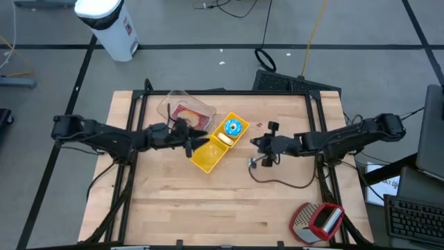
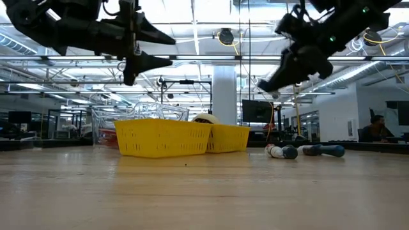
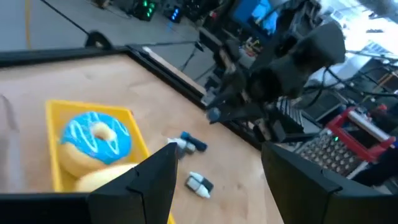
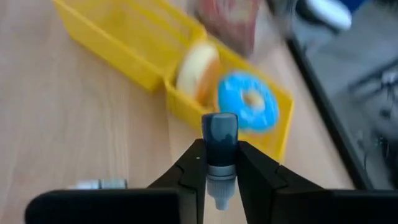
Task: Pick & Place Food Item
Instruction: Put the purple food coloring bottle into the bottom yellow bin
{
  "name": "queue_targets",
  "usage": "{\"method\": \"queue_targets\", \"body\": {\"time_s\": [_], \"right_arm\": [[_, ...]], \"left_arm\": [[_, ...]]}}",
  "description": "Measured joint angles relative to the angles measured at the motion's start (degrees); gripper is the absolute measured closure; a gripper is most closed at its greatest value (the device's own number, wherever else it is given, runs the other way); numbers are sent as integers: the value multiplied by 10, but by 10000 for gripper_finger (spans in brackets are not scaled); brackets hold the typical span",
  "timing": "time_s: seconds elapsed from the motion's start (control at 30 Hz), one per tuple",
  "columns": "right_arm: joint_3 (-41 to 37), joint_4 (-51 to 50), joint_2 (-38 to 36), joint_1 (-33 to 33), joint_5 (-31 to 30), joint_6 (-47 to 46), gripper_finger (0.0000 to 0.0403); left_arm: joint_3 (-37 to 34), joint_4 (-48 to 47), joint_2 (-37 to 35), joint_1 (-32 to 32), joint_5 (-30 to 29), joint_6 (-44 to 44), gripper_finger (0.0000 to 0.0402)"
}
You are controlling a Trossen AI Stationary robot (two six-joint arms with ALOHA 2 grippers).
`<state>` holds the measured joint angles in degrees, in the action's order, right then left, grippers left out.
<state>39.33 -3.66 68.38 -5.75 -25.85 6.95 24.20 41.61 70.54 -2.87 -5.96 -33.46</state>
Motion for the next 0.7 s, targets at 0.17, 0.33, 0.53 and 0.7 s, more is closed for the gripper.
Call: {"method": "queue_targets", "body": {"time_s": [0.17,0.33,0.53,0.7], "right_arm": [[1,112,35,-25,-29,82,348],[17,164,79,-45,-69,146,347],[59,162,119,-69,-133,189,347],[74,163,135,-72,-133,200,347]], "left_arm": [[61,27,103,24,1,-11,167],[158,16,199,31,40,-6,167],[241,-44,265,25,44,3,167],[279,-60,288,22,42,3,167]]}}
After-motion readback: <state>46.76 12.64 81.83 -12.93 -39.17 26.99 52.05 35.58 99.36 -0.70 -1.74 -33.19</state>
